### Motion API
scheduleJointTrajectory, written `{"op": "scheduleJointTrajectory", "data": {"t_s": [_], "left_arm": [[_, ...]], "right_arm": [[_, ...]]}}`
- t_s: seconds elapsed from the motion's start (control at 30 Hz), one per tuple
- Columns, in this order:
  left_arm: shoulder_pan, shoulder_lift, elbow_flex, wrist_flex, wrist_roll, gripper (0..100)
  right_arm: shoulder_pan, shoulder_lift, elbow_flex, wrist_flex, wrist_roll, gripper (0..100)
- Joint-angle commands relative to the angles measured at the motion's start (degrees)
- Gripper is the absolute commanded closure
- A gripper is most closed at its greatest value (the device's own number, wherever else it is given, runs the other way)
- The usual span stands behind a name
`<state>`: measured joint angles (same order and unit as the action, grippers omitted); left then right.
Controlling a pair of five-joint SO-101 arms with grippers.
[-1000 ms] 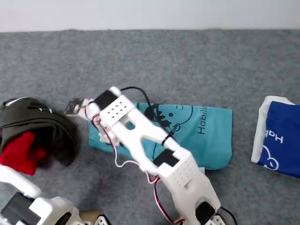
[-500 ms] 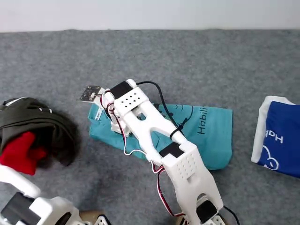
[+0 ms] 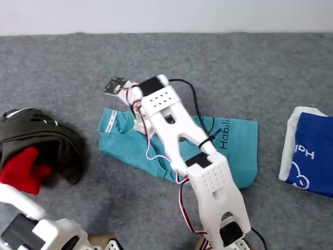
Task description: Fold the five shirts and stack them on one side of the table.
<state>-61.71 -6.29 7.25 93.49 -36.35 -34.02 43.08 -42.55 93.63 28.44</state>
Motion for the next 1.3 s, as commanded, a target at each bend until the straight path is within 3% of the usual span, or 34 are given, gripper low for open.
{"op": "scheduleJointTrajectory", "data": {"t_s": [0.0,0.1,0.23,0.4,0.6,0.73,1.0,1.27], "left_arm": [[0.1,-2.9,-0.1,-0.4,-0.5,98],[0.1,-2.9,-0.1,-0.4,-0.5,98],[0.1,-2.9,-0.1,-0.4,-0.5,98],[0.1,-2.9,-0.1,-0.4,-0.5,98],[0.1,-2.9,-0.1,-0.4,-0.5,98],[0.1,-2.9,-0.1,-0.4,-0.5,98],[0.1,-2.9,-0.1,-0.4,-0.5,98],[0.1,-2.9,-0.1,-0.4,-0.5,98]], "right_arm": [[-0.8,-2.7,-4.0,3.4,-0.3,79.0],[-4.0,-4.5,-7.2,8.1,-0.1,84.5],[-6.8,-6.1,-8.3,9.4,-0.3,99.8],[-6.5,-5.1,-2.9,9.1,0.0,99.0],[-0.4,2.8,-2.3,2.9,0.0,98.8],[-1.6,3.6,-2.8,3.2,0.0,98.8],[-3.3,-4.2,-4.4,9.5,-0.2,98.8],[-3.4,-17.3,12.2,9.3,-0.4,98.8]]}}
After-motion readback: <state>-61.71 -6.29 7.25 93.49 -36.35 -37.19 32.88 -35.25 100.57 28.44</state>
